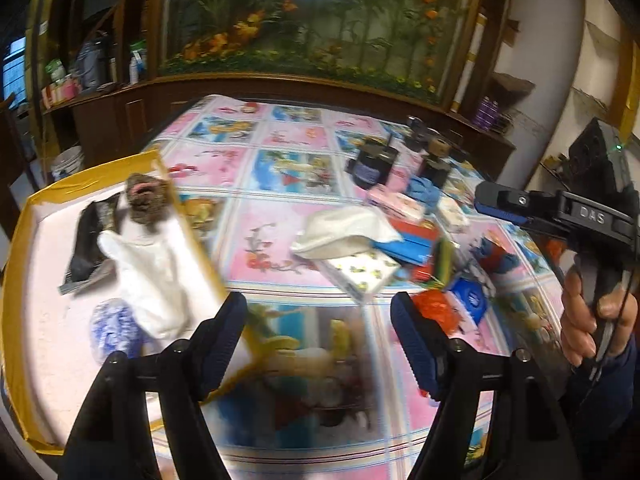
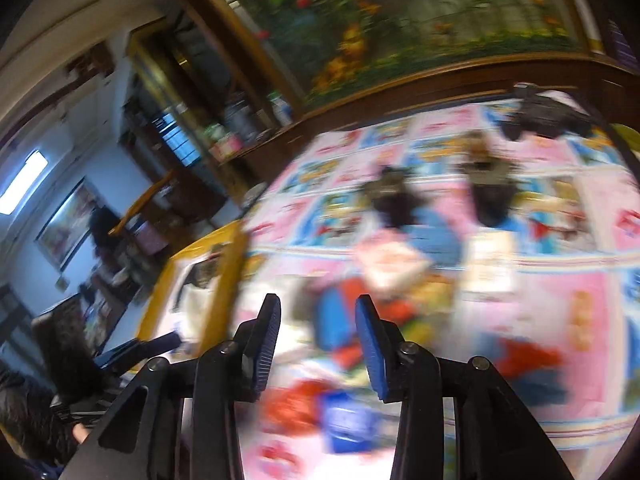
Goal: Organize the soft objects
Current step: 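Grasp the red mesh bag with the left tool while the right tool reaches the blue sock bundle, then grasp and lift the blue sock bundle with the right tool, then carry the mesh bag into the yellow box with the left tool while the right tool carries the socks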
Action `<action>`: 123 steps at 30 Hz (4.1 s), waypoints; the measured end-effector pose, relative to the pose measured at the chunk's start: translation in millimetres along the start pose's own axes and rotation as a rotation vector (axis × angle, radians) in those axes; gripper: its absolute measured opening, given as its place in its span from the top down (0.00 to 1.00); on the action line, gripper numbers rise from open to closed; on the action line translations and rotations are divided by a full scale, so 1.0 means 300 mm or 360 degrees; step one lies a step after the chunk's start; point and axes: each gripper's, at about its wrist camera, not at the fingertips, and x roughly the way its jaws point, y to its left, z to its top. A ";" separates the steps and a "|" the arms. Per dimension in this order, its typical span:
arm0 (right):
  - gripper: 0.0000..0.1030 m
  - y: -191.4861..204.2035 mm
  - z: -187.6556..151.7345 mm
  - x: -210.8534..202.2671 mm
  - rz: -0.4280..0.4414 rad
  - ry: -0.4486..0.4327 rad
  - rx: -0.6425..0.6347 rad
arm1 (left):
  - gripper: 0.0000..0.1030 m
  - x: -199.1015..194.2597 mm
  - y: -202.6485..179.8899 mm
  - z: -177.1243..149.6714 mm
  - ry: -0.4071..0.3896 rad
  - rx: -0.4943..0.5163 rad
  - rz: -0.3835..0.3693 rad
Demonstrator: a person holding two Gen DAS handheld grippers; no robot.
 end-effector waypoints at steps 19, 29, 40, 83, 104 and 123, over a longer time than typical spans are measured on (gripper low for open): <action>0.31 -0.324 -0.044 -0.114 -0.0264 -0.0025 0.0305 | 0.58 0.340 -0.328 -0.058 0.0322 0.0439 0.0004; 0.25 -0.280 -0.079 -0.020 -0.0466 0.0164 0.0105 | 0.60 0.326 -0.299 -0.053 0.0297 0.0379 -0.0023; 0.60 -0.284 -0.075 -0.036 -0.0511 0.0073 0.0097 | 0.62 0.313 -0.292 -0.043 0.0263 0.0347 -0.0014; 0.59 0.129 -0.060 0.060 -0.0123 -0.0069 -0.0108 | 0.62 0.111 -0.110 0.003 0.0045 0.0141 0.0007; 0.59 0.491 -0.058 0.313 0.0119 0.0183 -0.0364 | 0.62 -0.063 0.241 -0.001 -0.0067 -0.0160 0.0223; 0.59 0.987 0.127 1.010 0.0074 0.0566 -0.0639 | 0.61 -0.035 0.832 0.144 0.0139 -0.0538 0.0530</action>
